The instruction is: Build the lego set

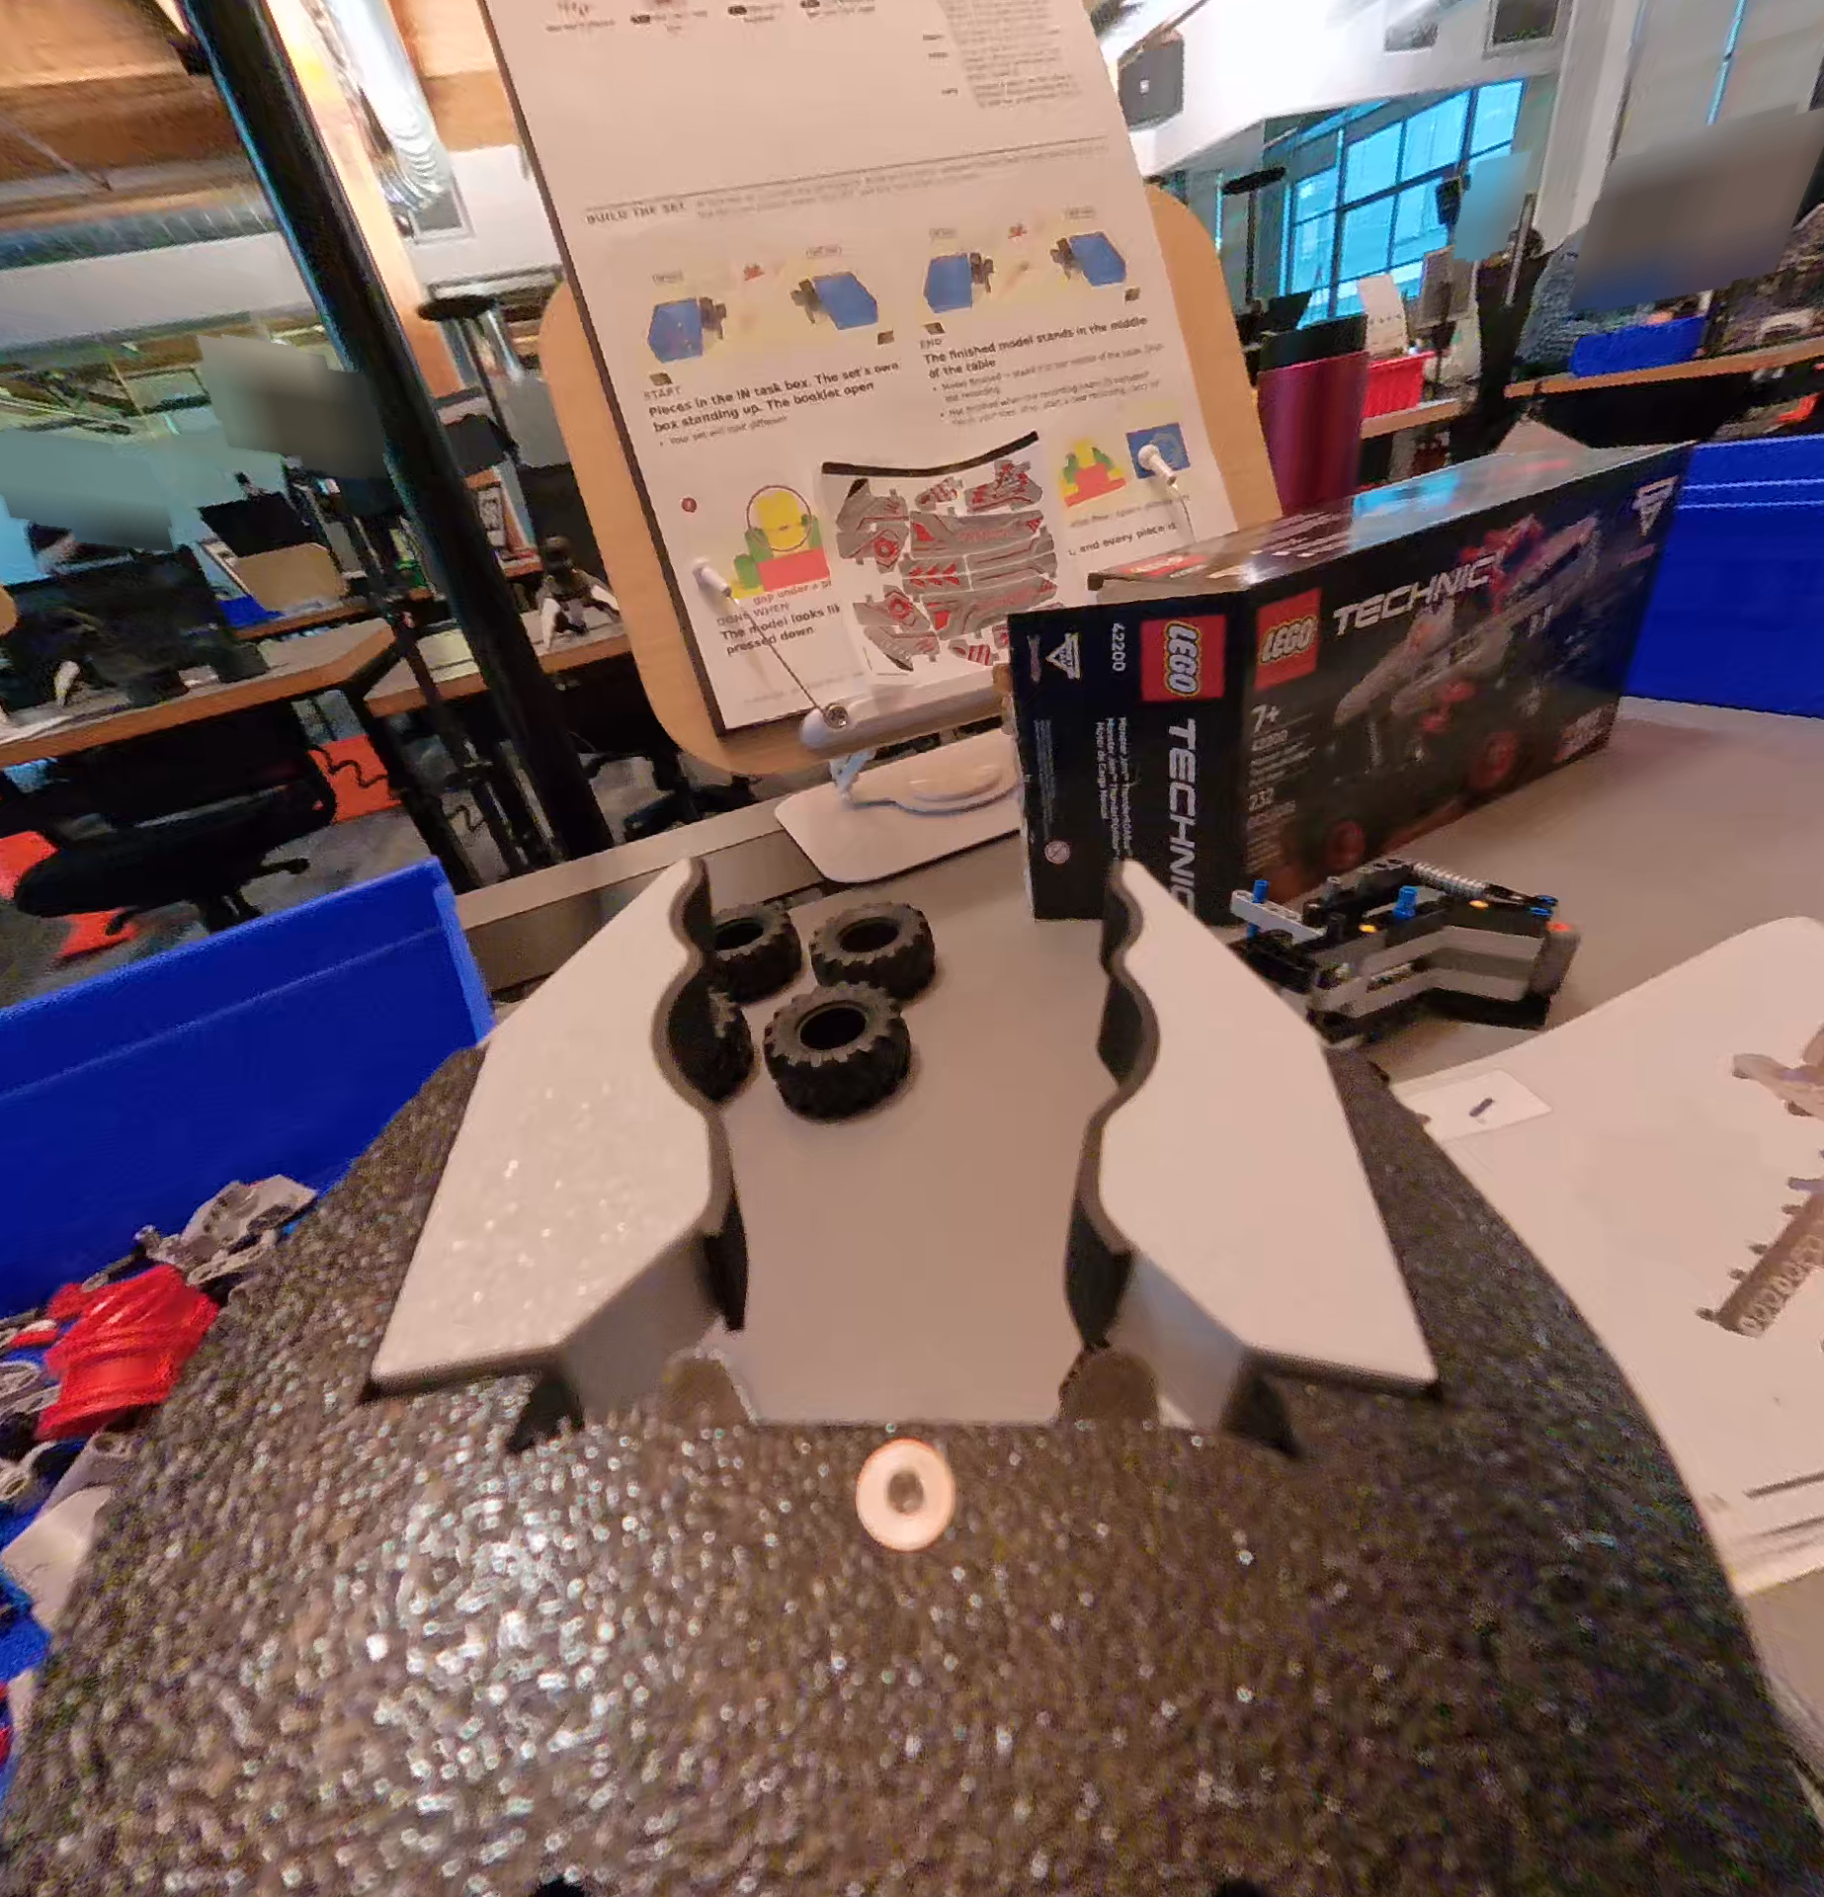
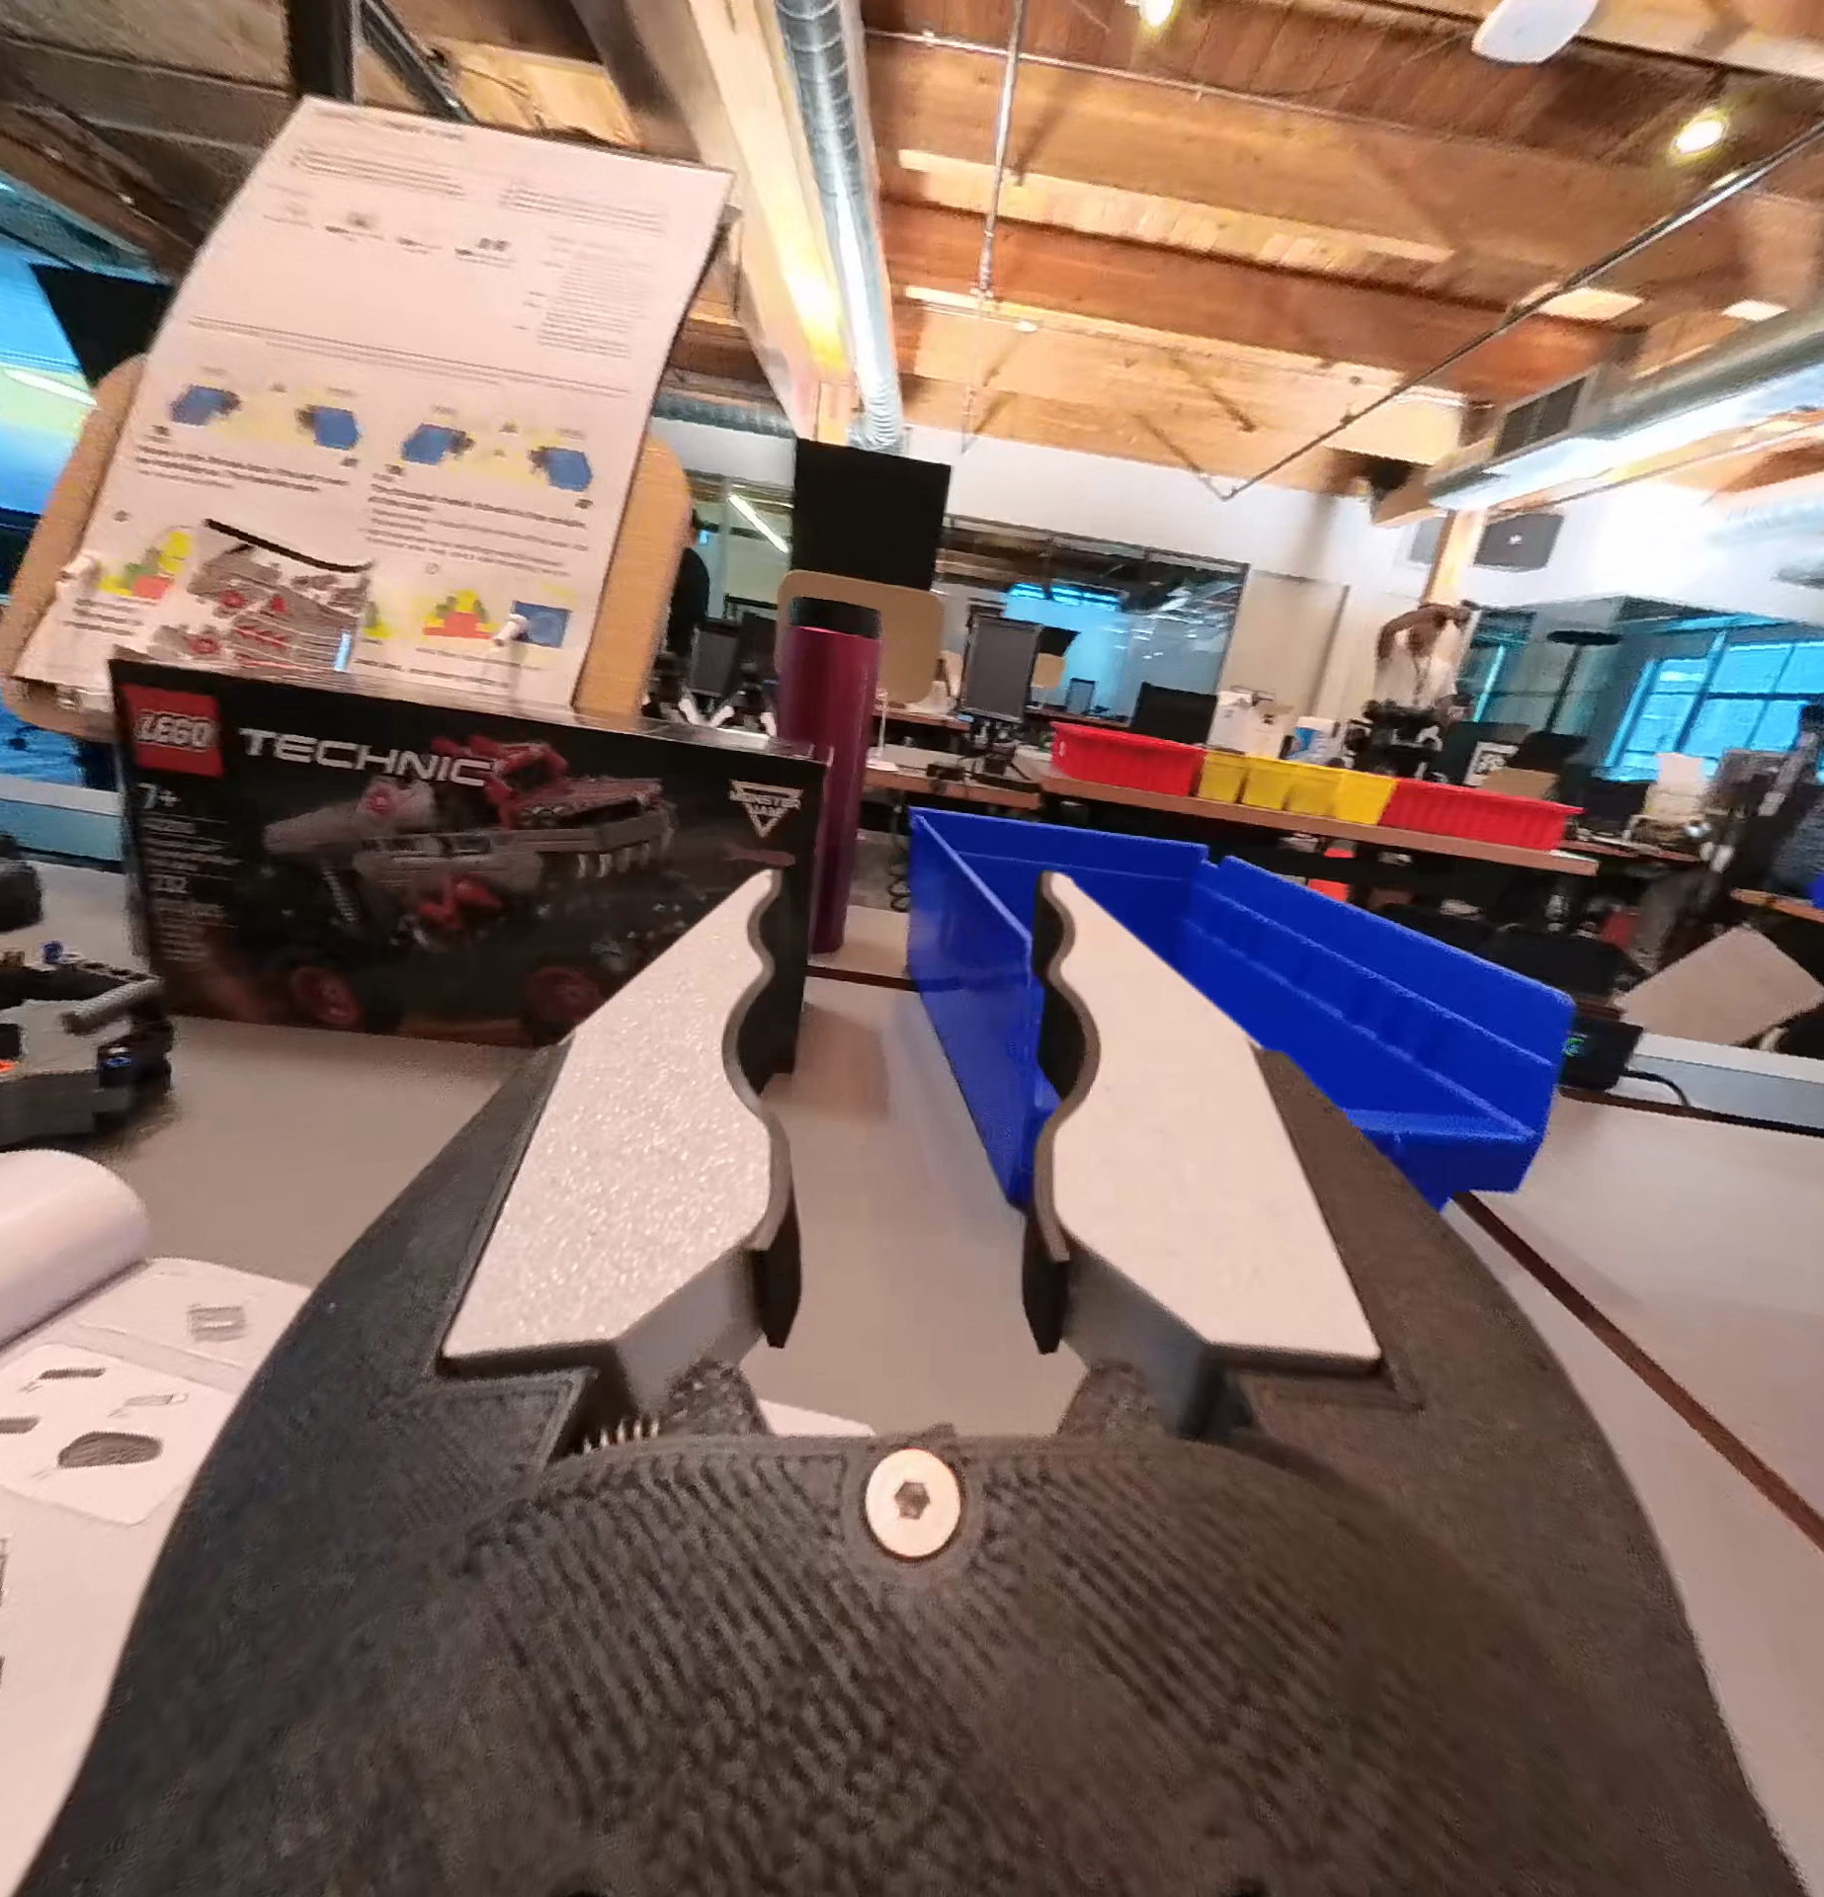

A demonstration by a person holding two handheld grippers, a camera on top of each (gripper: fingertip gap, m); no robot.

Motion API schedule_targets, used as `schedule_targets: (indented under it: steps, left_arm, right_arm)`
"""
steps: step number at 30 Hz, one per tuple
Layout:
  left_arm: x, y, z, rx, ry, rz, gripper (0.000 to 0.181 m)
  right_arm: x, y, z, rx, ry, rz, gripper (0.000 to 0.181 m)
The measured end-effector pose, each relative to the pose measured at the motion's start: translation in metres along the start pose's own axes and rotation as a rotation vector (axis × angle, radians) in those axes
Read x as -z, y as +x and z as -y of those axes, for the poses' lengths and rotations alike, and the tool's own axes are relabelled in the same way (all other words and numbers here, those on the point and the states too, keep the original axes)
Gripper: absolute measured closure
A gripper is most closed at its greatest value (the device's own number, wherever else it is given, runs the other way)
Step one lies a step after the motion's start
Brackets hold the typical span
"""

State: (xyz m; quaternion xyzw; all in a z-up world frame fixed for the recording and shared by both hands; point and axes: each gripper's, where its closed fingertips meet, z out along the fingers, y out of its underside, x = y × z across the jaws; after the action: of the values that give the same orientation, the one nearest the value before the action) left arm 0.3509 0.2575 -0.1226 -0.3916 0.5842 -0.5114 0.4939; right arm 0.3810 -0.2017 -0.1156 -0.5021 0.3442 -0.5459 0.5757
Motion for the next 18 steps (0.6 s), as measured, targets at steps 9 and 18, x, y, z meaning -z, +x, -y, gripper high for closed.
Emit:
schedule_targets:
  steps: [9, 18]
  left_arm:
    - [-0.002, 0.01, -0.002, -0.148, 0.045, 0.135, 0.131]
    - [-0.012, 0.01, -0.036, -0.095, -0.103, 0.146, 0.136]
  right_arm:
    - [-0.002, 0.003, -0.014, -0.002, -0.075, -0.038, 0.133]
    - [-0.002, -0.004, -0.024, 0.046, -0.165, -0.023, 0.131]
